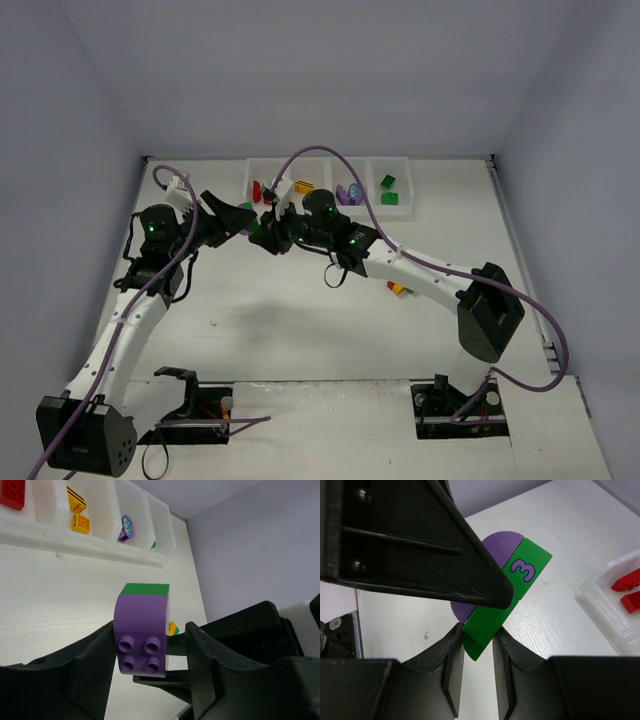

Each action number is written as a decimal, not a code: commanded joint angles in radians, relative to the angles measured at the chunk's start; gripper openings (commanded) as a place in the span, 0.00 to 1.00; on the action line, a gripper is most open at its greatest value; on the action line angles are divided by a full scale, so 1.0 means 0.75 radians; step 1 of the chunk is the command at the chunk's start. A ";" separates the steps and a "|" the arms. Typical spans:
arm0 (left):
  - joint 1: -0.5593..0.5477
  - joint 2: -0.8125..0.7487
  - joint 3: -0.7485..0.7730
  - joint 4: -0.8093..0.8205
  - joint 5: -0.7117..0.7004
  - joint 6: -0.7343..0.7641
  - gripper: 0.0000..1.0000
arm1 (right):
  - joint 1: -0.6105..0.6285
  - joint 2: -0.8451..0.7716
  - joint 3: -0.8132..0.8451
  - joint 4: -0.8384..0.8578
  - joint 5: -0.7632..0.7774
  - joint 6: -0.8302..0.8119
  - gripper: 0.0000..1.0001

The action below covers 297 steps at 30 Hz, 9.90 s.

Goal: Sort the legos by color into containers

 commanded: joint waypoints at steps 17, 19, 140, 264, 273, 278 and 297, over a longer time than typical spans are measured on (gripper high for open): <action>-0.007 -0.004 -0.001 0.085 0.010 0.031 0.37 | 0.002 -0.125 -0.024 0.132 0.065 -0.033 0.00; -0.009 0.002 -0.005 0.096 0.018 0.031 0.31 | 0.000 -0.125 -0.024 0.132 0.055 -0.029 0.00; -0.101 0.308 0.437 -0.716 0.887 0.888 0.00 | 0.057 -0.289 0.056 -0.471 0.057 -1.008 0.42; -0.480 0.065 0.069 -0.070 -0.242 1.441 0.69 | -0.278 -0.011 0.178 -0.414 -0.251 0.223 0.00; -0.480 -0.063 -0.060 -0.070 -0.429 1.189 0.73 | -0.507 0.093 0.282 -0.412 -0.001 0.035 0.00; -0.478 -0.143 -0.095 -0.186 -0.481 1.026 0.74 | -0.601 0.290 0.460 -0.391 0.193 -0.112 0.00; -0.480 -0.195 -0.048 -0.377 -0.446 0.768 0.74 | -0.683 0.397 0.550 -0.348 0.422 -0.233 0.62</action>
